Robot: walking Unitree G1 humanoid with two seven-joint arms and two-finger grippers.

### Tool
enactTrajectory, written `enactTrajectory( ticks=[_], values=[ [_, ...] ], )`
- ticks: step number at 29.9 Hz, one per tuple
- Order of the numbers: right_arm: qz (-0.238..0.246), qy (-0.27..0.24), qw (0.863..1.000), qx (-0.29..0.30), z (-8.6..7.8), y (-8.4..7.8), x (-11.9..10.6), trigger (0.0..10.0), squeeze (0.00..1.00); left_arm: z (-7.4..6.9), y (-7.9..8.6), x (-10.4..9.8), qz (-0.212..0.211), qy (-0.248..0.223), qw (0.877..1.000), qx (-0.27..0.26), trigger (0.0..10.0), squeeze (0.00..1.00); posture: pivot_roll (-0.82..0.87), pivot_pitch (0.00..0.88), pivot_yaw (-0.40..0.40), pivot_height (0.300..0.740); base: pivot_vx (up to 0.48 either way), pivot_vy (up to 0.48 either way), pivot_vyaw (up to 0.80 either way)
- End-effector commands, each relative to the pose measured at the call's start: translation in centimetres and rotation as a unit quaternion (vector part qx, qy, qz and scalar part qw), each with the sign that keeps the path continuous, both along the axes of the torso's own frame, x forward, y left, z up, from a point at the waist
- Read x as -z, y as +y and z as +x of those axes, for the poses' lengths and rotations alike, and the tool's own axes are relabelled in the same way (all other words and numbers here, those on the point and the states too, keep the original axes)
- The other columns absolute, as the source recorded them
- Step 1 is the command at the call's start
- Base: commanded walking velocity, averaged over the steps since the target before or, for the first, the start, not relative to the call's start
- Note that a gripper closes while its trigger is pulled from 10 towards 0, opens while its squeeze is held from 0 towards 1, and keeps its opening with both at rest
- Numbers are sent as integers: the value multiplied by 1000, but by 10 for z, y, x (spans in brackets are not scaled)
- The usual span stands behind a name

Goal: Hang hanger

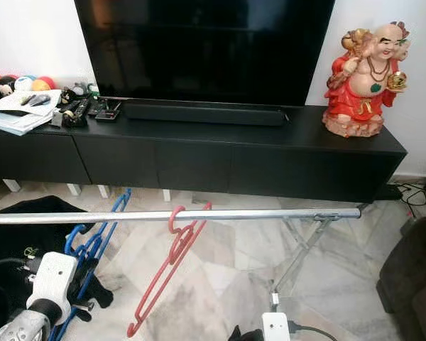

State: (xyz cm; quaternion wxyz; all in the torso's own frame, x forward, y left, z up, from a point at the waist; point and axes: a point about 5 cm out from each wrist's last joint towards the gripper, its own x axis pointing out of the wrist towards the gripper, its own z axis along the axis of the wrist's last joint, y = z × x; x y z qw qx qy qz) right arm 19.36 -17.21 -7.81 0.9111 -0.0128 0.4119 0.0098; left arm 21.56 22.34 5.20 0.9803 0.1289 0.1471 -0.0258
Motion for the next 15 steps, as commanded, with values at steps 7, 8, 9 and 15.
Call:
enactTrajectory(
  ticks=[7, 8, 9, 15],
  values=[
    [-2, 10, 1000, 3, -3, -1, 2, 10000, 0, -30, 15, 82, -35, 154, 984, -88, 10000, 0, 143, 0, -9, 740, 0, 0, 0],
    [-2, 10, 1000, 3, -3, -1, 2, 10000, 0, -30, 15, 82, -35, 154, 984, -88, 10000, 0, 143, 0, -9, 740, 0, 0, 0],
    [-3, 12, 1000, 2, -4, -1, 2, 10000, 0, -36, 15, 96, -25, 191, 977, -90, 10000, 0, 150, 0, -11, 740, 0, 0, 0],
    [-3, 18, 1000, 0, -7, 0, 4, 10000, 0, -58, 15, 130, -23, 302, 945, -127, 10000, 0, 116, 0, 8, 740, 0, 0, 0]
  ],
)
